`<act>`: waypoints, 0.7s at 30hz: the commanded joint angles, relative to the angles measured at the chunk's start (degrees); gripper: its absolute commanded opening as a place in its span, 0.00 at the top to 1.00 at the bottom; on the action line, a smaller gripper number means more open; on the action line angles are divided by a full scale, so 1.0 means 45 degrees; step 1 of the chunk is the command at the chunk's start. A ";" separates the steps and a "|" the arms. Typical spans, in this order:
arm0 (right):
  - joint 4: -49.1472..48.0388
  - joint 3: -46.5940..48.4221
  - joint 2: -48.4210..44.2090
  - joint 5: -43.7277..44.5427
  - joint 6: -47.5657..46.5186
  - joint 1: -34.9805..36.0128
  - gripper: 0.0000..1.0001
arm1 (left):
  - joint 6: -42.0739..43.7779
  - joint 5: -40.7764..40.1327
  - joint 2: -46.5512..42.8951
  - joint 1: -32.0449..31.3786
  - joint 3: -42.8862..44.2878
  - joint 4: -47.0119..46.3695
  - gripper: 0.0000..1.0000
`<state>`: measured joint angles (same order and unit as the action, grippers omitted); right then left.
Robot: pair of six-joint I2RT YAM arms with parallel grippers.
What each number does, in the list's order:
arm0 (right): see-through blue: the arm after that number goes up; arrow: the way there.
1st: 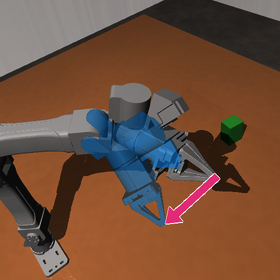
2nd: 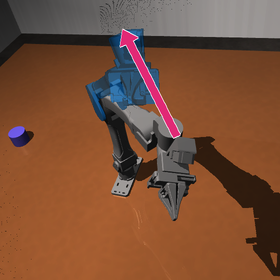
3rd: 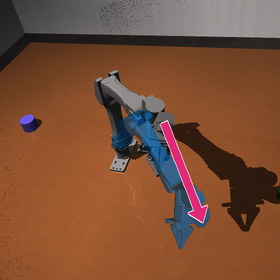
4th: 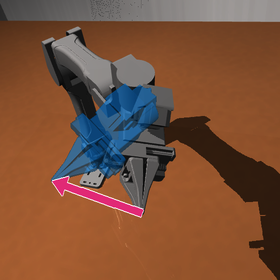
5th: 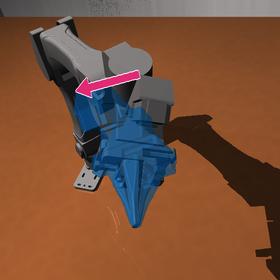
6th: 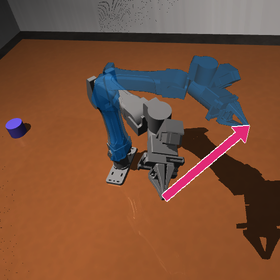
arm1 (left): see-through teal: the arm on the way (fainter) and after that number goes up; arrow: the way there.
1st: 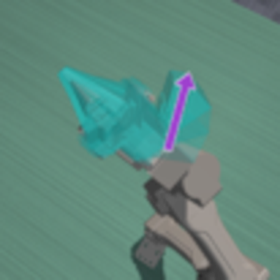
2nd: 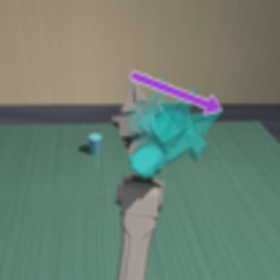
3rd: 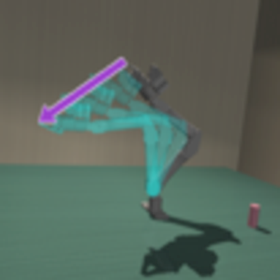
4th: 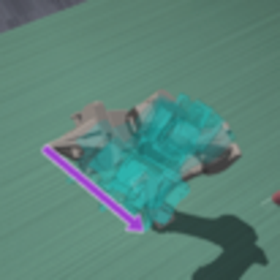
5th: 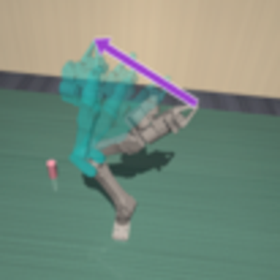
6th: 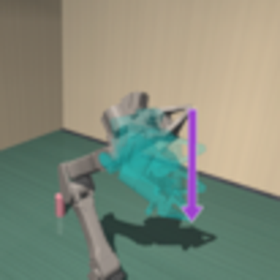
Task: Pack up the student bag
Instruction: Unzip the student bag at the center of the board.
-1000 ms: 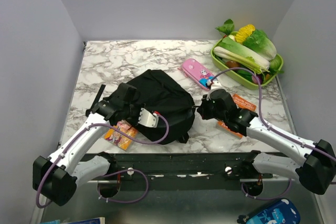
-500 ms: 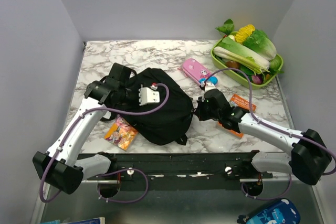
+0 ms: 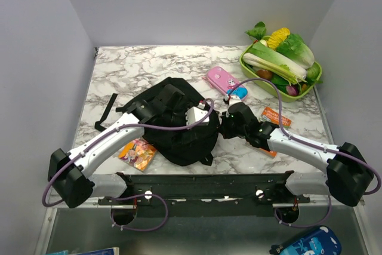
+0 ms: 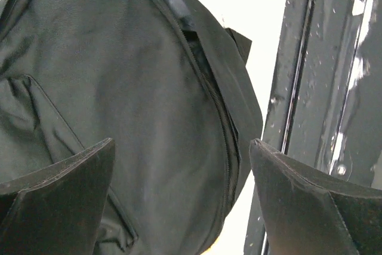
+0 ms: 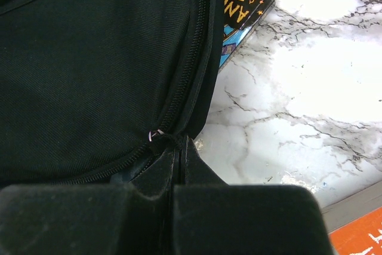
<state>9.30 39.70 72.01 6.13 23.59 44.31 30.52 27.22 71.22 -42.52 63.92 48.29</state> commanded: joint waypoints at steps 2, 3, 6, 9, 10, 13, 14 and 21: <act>-0.0446 0.0122 0.0072 0.0083 0.0128 0.0094 0.99 | -0.2600 0.0234 0.1046 -0.0276 0.0150 -0.1708 0.01; -0.0484 0.0103 0.0111 0.0141 0.0167 0.0094 0.99 | -0.2777 0.0568 0.1435 -0.0586 0.0325 -0.1573 0.01; -0.0641 0.0044 0.0248 0.0083 0.0186 0.0094 0.99 | -0.2877 0.0494 0.2100 -0.1251 0.0580 -0.1493 0.01; -0.0641 0.0103 0.0229 0.0063 0.0167 0.0094 0.99 | -0.2915 0.0707 0.2472 -0.1605 0.0483 -0.1902 0.01; -0.0641 0.0103 0.0190 0.0102 0.0167 0.0094 0.99 | -0.2858 0.0766 0.2532 -0.1721 0.0483 -0.1962 0.01; -0.0660 0.0122 0.0170 0.0200 0.0070 0.0094 0.99 | -0.2176 0.0708 0.2786 -0.1995 0.0366 -0.1788 0.01; -0.0680 0.0122 0.0209 0.0239 0.0069 0.0094 0.99 | -0.1864 0.0708 0.2844 -0.2034 0.0346 -0.1728 0.01; -0.0660 0.0279 0.0327 0.0278 0.0069 0.0016 0.99 | -0.1180 0.0005 0.2768 -0.2093 -0.0297 -0.2333 0.29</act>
<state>8.34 39.70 72.69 6.15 23.97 44.31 22.11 28.51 84.68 -51.46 64.51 40.21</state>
